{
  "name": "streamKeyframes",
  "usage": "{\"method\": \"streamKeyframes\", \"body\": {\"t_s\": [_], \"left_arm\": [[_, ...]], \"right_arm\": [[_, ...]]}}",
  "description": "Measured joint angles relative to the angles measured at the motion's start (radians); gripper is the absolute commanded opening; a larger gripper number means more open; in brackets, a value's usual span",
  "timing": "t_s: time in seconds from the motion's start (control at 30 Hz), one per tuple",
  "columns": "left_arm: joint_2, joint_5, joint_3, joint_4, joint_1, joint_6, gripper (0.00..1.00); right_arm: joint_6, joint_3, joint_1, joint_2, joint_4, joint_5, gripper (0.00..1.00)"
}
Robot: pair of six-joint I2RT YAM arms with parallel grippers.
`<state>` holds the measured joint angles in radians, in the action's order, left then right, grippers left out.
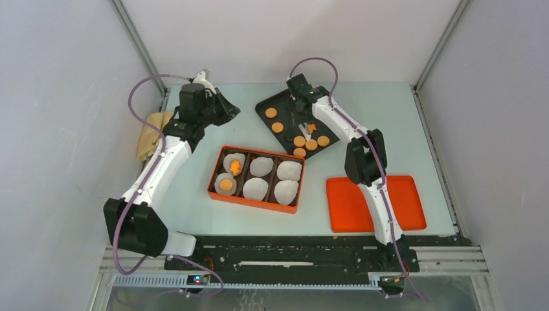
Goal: Pack the cookies
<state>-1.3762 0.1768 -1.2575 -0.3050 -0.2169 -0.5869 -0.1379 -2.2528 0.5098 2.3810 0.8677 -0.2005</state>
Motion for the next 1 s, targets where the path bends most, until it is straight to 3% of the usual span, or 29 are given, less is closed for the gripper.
{"method": "streamKeyframes", "body": {"t_s": [0.13, 0.27, 0.57, 0.77, 1.0], "left_arm": [[0.0, 0.013, 0.001, 0.005, 0.002, 0.0, 0.06], [0.006, 0.013, 0.003, 0.005, 0.002, 0.0, 0.06], [0.076, 0.005, 0.02, 0.004, 0.01, -0.001, 0.06], [0.084, -0.008, 0.022, 0.003, 0.014, -0.001, 0.06], [0.099, -0.019, 0.032, -0.012, 0.018, -0.001, 0.06]], "right_arm": [[0.0, 0.009, 0.0, -0.004, -0.004, -0.001, 0.32], [0.0, 0.132, 0.01, -0.087, -0.037, -0.005, 0.32], [-0.002, 0.454, 0.058, -0.52, -0.071, 0.019, 0.32], [-0.001, 0.61, 0.146, -0.766, -0.103, 0.064, 0.32], [0.005, 0.707, 0.313, -0.813, -0.073, 0.108, 0.32]]}}
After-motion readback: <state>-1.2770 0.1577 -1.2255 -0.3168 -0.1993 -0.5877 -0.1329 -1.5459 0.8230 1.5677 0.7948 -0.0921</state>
